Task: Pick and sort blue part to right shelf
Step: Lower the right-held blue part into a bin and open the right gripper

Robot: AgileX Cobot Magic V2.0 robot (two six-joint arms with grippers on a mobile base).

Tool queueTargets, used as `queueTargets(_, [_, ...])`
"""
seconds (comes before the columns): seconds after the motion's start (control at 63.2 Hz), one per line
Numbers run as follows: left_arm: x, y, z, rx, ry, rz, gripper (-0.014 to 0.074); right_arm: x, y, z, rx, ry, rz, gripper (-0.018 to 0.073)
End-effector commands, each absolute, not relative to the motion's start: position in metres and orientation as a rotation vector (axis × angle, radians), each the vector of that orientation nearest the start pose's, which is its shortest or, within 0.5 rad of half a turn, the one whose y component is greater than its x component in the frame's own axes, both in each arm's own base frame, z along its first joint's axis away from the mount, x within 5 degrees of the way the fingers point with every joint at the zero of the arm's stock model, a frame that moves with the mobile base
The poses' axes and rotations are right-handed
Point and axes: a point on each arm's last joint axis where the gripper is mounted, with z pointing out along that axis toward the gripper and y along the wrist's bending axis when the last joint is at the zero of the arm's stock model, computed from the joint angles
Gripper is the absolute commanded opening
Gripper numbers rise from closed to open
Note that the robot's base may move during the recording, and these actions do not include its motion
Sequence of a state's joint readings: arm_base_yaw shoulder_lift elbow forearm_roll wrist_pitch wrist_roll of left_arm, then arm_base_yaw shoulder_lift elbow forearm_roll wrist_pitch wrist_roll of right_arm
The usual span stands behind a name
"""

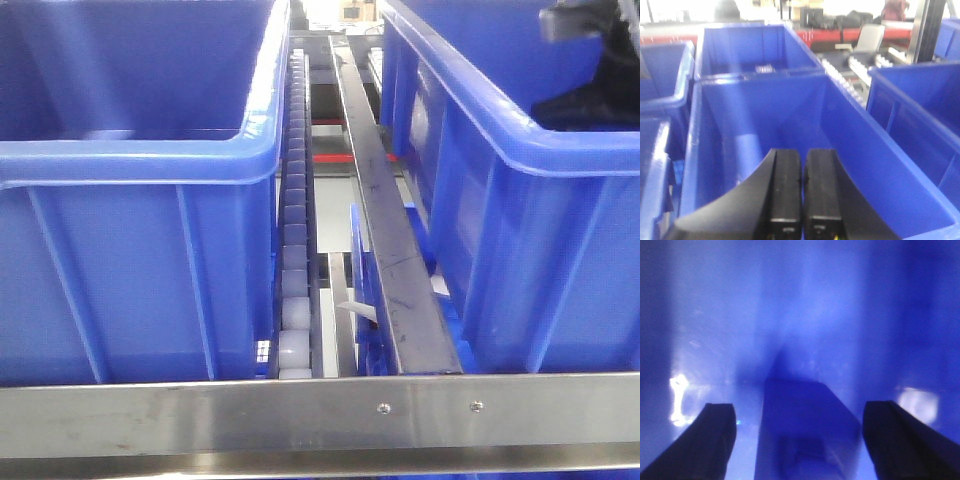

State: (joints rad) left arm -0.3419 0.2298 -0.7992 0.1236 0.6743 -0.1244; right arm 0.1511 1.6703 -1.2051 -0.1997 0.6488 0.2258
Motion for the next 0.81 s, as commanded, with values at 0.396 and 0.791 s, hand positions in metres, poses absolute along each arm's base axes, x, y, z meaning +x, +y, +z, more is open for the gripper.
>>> queueTargets(0.396, [-0.022, 0.021, 0.387, 0.171, 1.463, -0.16, 0.0122, 0.246, 0.026, 0.379, -0.037, 2.105, -0.002, 0.0045])
queueTargets(0.791, [-0.01, 0.015, 0.374, 0.186, 1.473, -0.159, 0.0122, 0.114, 0.009, 0.36, -0.044, 1.769, 0.058, 0.0032])
